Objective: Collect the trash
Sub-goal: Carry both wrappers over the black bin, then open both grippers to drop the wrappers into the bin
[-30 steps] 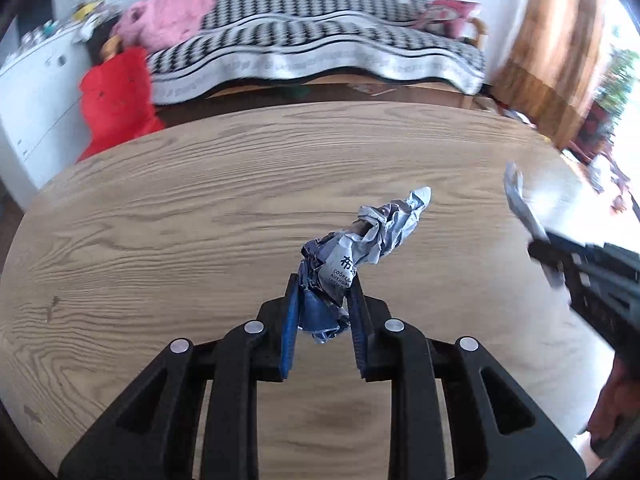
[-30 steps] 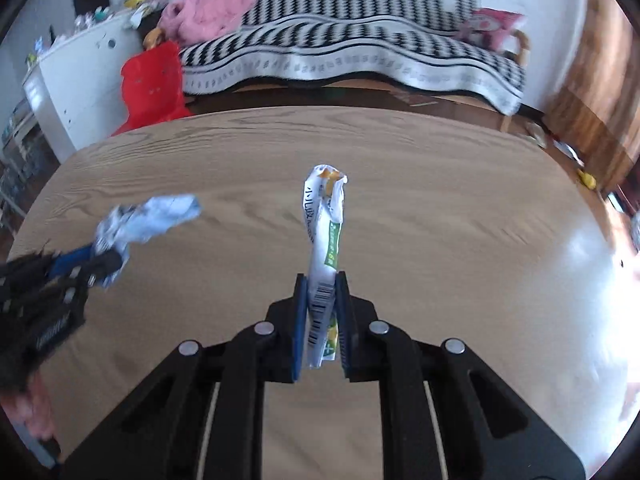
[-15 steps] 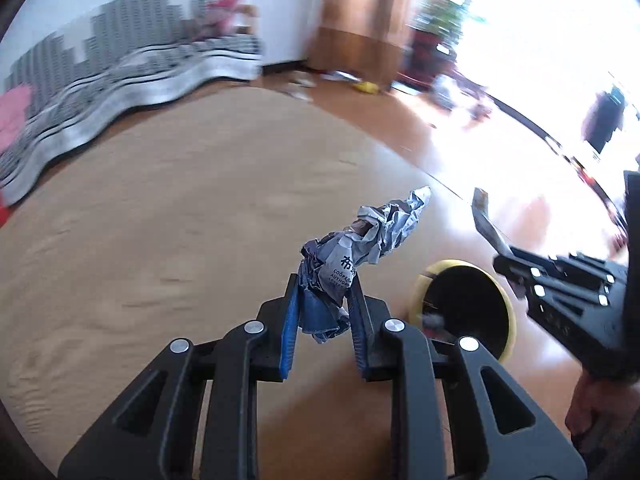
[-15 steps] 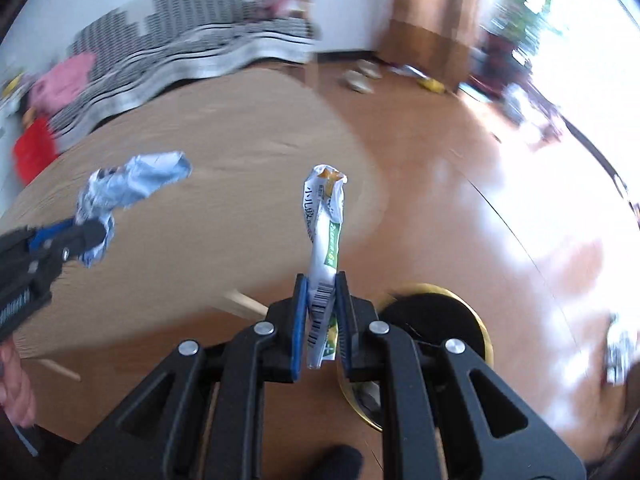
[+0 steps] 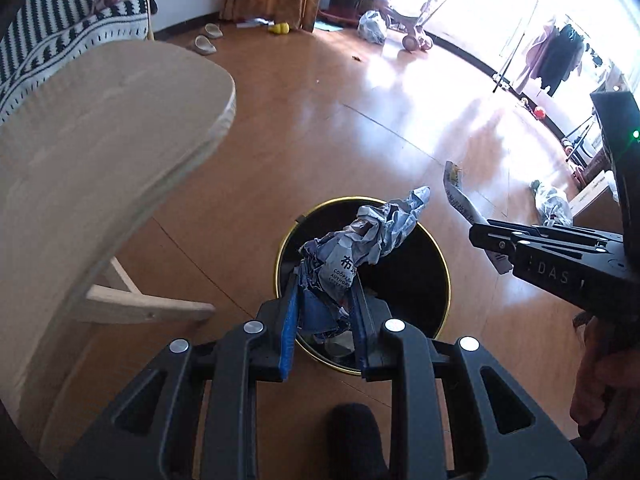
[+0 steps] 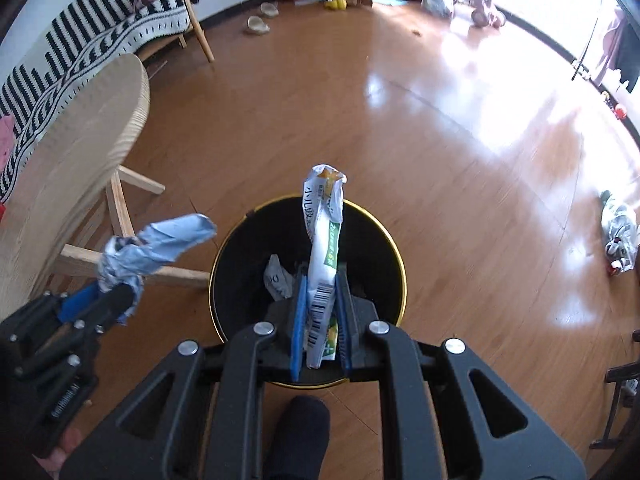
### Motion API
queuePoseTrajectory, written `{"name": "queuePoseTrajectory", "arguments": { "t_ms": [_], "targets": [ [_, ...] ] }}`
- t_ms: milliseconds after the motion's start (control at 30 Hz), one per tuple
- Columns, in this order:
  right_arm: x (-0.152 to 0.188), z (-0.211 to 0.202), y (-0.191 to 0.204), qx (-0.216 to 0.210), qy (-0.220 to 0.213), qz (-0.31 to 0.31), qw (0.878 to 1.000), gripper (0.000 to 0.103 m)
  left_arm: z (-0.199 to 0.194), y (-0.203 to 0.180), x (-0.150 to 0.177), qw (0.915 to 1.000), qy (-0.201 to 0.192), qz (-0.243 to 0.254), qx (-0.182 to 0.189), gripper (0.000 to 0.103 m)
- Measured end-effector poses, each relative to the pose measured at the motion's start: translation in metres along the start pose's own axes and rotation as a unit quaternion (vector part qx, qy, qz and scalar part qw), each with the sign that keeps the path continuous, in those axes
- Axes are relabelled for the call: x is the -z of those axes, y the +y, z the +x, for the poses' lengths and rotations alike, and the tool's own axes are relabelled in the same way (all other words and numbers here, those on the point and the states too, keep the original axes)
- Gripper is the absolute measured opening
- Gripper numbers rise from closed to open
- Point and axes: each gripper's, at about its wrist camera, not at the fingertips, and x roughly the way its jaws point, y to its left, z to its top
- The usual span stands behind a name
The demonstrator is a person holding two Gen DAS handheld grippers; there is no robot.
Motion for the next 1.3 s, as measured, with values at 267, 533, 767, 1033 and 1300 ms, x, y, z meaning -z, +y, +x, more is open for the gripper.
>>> {"name": "queuePoseTrajectory", "arguments": {
  "t_ms": [267, 533, 767, 1033, 1300],
  "targets": [
    [-0.012, 0.033, 0.020, -0.001, 0.030, -0.018, 0.999, 0.014, 0.037, -0.004, -0.001, 0.9996, 0.027, -0.005, -0.002, 0.023],
    [-0.017, 0.043, 0.009, 0.002, 0.038, 0.000, 0.999, 0.014, 0.048, -0.008, -0.001, 0.9995, 0.032, 0.001, 0.004, 0.024],
    [-0.017, 0.048, -0.004, -0.002, 0.039, 0.019, 0.999, 0.014, 0.055, -0.015, 0.000, 0.9994, 0.032, 0.012, 0.010, 0.059],
    [-0.023, 0.047, -0.008, -0.015, 0.037, 0.027, 0.999, 0.019, 0.060, -0.019, 0.002, 0.9991, 0.035, 0.024, 0.006, 0.068],
    [-0.028, 0.032, -0.004, -0.015, 0.010, 0.029, 0.999, 0.082, 0.056, -0.022, 0.002, 0.9991, 0.030, 0.031, 0.000, 0.080]
  ]
}}
